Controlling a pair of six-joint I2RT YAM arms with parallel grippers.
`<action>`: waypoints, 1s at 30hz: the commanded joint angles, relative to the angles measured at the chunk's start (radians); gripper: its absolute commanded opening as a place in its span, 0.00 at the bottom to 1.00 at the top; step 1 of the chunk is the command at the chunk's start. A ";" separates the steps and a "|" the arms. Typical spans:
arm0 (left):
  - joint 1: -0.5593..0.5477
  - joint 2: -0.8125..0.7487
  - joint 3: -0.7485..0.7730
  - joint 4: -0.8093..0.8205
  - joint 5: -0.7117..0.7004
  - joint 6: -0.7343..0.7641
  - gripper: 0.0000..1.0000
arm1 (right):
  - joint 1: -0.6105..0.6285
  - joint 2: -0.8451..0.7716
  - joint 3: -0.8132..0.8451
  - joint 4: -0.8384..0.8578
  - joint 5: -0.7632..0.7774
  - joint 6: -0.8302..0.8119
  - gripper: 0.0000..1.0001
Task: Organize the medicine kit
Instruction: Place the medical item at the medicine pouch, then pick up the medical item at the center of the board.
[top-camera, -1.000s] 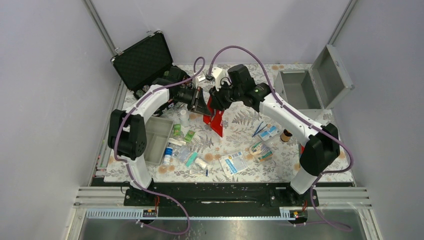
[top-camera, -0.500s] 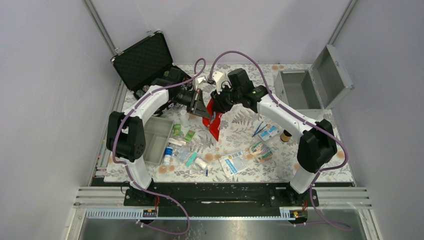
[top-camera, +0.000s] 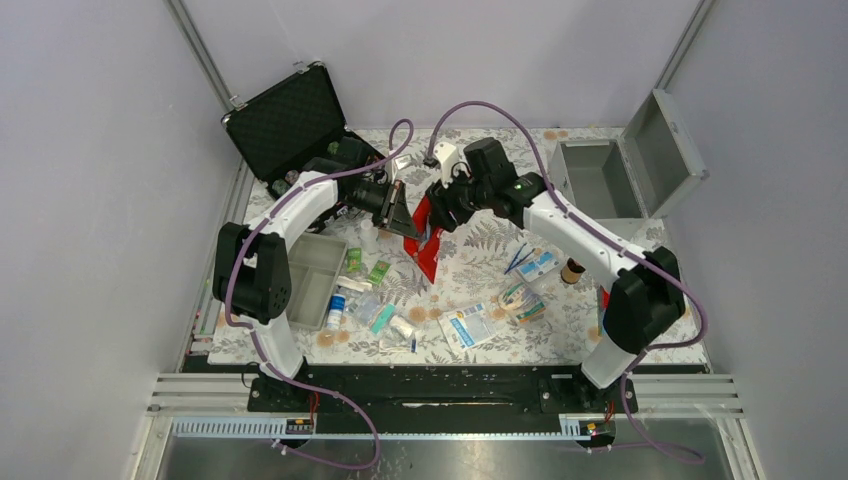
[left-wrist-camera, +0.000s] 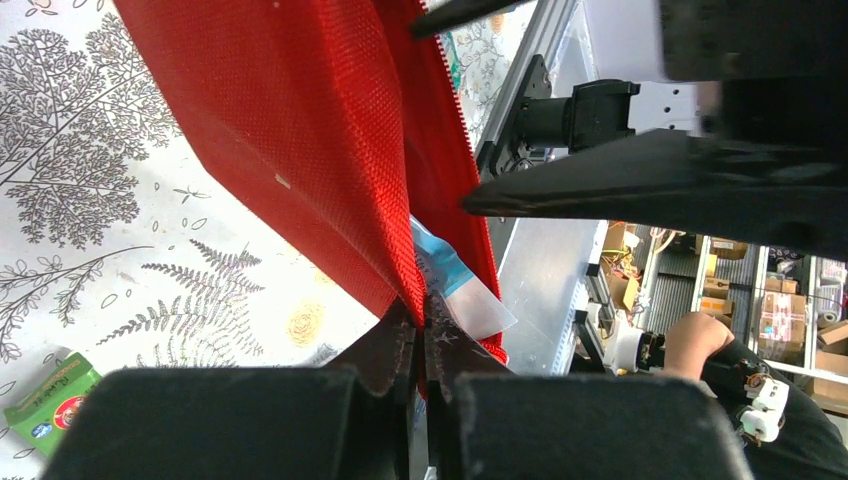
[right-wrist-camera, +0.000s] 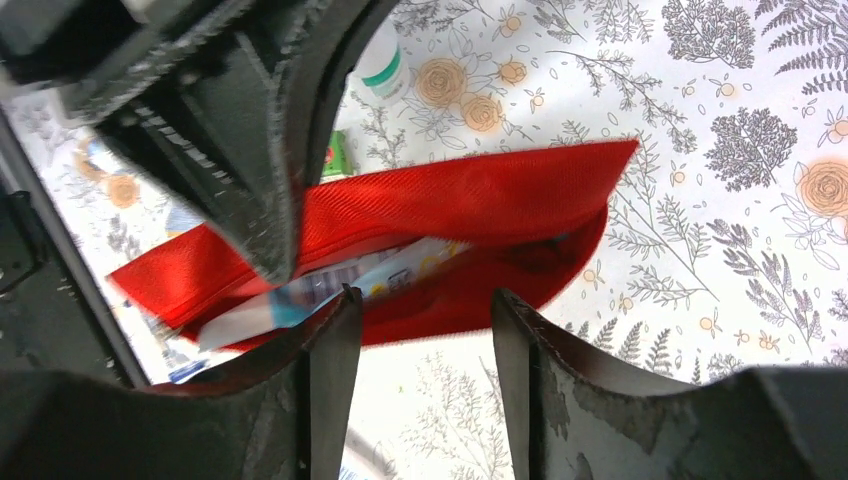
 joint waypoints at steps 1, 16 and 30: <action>-0.005 -0.007 0.029 0.023 -0.022 0.033 0.00 | -0.015 -0.103 0.049 -0.052 -0.064 0.051 0.58; -0.029 -0.042 -0.009 0.022 -0.139 0.048 0.00 | -0.038 -0.223 -0.310 -0.421 0.209 -0.341 0.64; -0.049 -0.056 0.000 0.023 -0.163 0.021 0.00 | -0.036 -0.211 -0.475 -0.386 0.426 -0.240 0.67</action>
